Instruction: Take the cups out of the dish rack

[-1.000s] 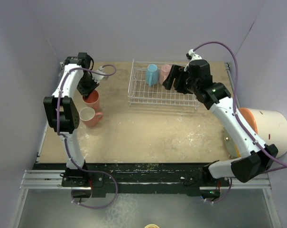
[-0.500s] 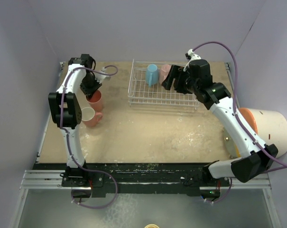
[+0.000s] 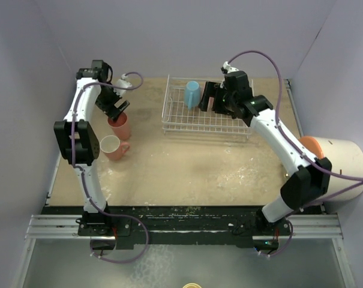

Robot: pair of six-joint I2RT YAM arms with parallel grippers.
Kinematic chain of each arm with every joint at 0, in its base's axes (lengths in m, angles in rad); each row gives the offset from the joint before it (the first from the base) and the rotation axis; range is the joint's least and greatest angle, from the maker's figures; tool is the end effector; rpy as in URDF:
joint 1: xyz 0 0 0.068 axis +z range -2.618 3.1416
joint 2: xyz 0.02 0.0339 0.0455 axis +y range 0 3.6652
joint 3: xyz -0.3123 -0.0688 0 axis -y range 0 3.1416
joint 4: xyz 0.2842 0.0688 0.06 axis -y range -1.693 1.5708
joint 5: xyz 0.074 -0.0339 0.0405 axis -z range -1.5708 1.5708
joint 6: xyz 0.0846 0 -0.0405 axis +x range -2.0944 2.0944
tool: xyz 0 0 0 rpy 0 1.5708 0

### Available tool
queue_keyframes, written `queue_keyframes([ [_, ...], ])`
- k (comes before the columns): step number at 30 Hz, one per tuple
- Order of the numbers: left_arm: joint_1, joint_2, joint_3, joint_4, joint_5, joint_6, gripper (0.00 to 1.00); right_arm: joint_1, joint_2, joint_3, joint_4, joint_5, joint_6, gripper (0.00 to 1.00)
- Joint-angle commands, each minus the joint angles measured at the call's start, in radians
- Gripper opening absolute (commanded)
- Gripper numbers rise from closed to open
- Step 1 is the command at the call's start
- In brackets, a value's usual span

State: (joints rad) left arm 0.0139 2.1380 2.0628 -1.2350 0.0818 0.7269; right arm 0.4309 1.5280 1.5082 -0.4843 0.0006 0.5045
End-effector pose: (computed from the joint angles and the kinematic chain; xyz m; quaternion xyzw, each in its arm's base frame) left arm 0.5165 0.0003 0.2624 0.3507 0.9265 0.0092 0.1357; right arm 0.3915 0.1799 0.4033 0.0318 0.8605 0.2290 0.4539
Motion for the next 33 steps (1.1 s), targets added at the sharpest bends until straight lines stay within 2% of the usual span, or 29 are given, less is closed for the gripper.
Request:
queue_keyframes([
  [1, 0.011, -0.163, 0.065, 0.024, 0.052, 0.017, 0.99, 0.0, 0.106, 0.11, 0.062, 0.054, -0.068, 0.91],
  [6, 0.012, -0.32, -0.009, 0.128, 0.13, 0.016, 0.99, 0.014, 0.269, 0.224, 0.101, 0.12, -0.116, 0.91],
  [8, 0.017, -0.403, -0.076, 0.216, 0.157, -0.064, 0.99, 0.037, 0.335, 0.286, 0.099, 0.171, -0.139, 0.9],
  [10, 0.037, -0.496, -0.162, 0.278, 0.288, -0.154, 0.99, 0.068, 0.398, 0.343, 0.09, 0.253, -0.16, 0.89],
  [13, 0.037, -0.586, -0.302, 0.346, 0.406, -0.224, 0.99, 0.109, 0.489, 0.423, 0.054, 0.36, -0.158, 0.85],
  [17, 0.037, -0.687, -0.439, 0.431, 0.482, -0.305, 0.99, 0.137, 0.549, 0.451, 0.062, 0.452, -0.13, 0.78],
  [24, 0.04, -0.785, -0.492, 0.394, 0.544, -0.296, 0.99, 0.145, 0.663, 0.52, 0.082, 0.472, -0.12, 0.72],
  [28, 0.04, -0.852, -0.543, 0.368, 0.608, -0.275, 0.99, 0.145, 0.744, 0.632, 0.041, 0.477, -0.12, 0.68],
  [33, 0.041, -0.877, -0.547, 0.297, 0.614, -0.249, 0.99, 0.145, 0.855, 0.778, -0.034, 0.528, -0.128, 0.6],
])
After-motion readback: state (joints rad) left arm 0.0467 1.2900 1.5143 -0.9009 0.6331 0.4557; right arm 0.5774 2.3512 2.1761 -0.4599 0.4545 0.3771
